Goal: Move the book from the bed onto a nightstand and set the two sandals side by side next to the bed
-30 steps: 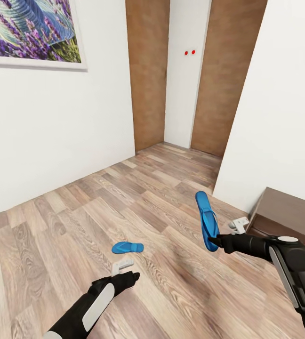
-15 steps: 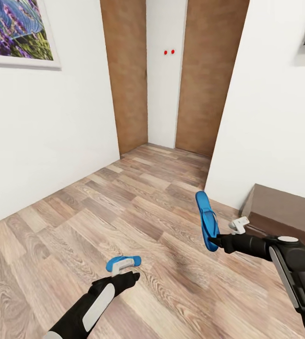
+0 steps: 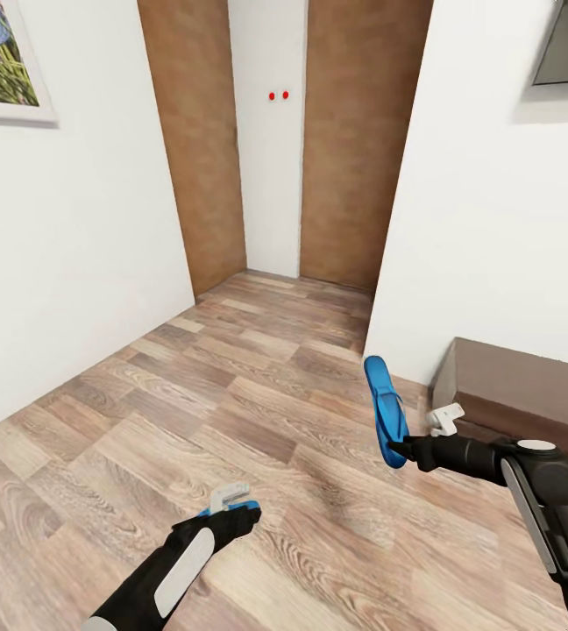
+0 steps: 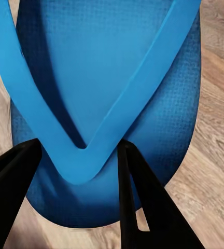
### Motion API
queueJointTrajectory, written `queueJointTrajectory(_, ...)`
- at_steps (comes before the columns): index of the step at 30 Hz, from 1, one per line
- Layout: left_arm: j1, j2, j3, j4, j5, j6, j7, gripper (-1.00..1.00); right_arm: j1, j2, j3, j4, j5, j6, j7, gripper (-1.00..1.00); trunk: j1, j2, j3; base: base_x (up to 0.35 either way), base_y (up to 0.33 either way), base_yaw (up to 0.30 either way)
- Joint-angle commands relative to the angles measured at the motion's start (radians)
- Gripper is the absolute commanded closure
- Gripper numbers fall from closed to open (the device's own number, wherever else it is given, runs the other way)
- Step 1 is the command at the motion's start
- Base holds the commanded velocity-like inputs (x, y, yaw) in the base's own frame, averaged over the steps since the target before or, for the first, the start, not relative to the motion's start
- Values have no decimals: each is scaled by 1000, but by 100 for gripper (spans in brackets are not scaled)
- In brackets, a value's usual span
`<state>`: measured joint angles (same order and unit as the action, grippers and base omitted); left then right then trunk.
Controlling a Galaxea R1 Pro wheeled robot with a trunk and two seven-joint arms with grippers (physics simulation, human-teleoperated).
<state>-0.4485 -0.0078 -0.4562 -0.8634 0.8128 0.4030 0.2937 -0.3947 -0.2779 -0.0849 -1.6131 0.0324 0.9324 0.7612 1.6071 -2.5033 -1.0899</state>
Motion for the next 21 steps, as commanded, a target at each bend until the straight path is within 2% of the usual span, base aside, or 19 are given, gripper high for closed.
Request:
queueJointTrajectory(1, 0, 0, -3, -2, 10, 1, 10, -100, -1, 0, -1, 0, 1, 10, 9, 100, 0, 0, -1, 66, 63, -262)
queueJointTrajectory(16, -1, 4, 2, -2, 8, -4, 15, -100, -1, 0, -1, 0, 1, 17, 9, 100, 0, 0, -1, 17, 16, -262)
queueJointTrajectory(21, 0, 10, 42, -1, 5, -10, 14, -100, -1, 0, -1, 0, 1, 17, 9, 100, 0, 0, -1, 1, 70, -262)
